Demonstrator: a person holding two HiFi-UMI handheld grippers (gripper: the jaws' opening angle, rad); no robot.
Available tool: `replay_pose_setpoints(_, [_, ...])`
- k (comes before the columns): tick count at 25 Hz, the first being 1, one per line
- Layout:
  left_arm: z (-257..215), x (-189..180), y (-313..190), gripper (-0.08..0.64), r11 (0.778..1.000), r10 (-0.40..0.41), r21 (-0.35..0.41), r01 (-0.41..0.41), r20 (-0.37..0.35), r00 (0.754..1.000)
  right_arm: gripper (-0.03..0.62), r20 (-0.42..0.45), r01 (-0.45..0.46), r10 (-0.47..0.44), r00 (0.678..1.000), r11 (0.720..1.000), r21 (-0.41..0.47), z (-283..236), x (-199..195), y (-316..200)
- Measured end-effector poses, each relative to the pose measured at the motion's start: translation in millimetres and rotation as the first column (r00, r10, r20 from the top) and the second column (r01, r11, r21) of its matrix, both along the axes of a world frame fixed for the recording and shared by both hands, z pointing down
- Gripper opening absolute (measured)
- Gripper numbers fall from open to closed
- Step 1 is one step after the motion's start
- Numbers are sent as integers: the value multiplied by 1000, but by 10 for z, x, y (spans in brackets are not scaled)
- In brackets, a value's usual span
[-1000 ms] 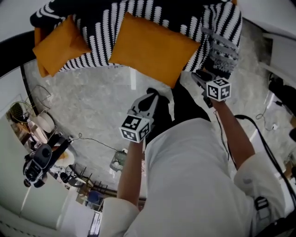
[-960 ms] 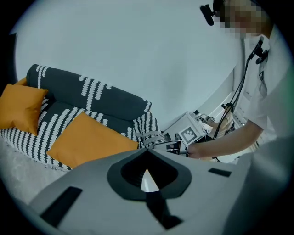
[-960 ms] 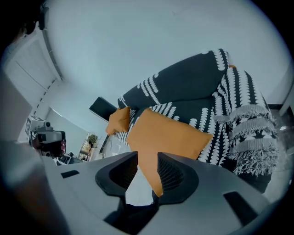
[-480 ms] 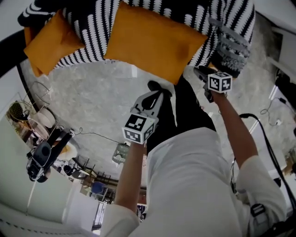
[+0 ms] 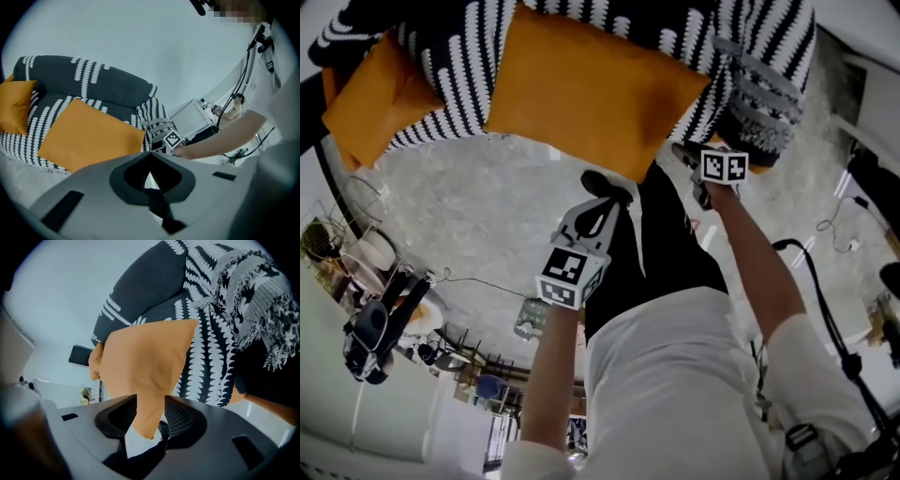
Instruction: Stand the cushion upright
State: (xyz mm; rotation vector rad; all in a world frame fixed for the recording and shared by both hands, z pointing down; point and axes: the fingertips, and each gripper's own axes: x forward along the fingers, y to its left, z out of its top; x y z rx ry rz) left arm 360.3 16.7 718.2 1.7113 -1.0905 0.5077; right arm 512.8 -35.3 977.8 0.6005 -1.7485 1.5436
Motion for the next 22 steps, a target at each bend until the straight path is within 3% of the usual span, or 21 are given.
replay_pose_setpoints(7, [228, 42, 0, 2, 999, 35, -16, -35, -7, 999, 222, 7, -52, 53, 999, 998, -36, 294, -120, -34])
replay_pose_setpoints(11, [366, 53, -6, 2, 999, 34, -32, -35, -10, 999, 264, -2, -145, 146, 989, 985, -96, 496, -110, -50])
replay_pose_setpoints(22, [545, 84, 176, 2, 997, -12, -83, 8, -49, 999, 348, 123, -200, 231, 965, 955, -219, 749, -267, -95])
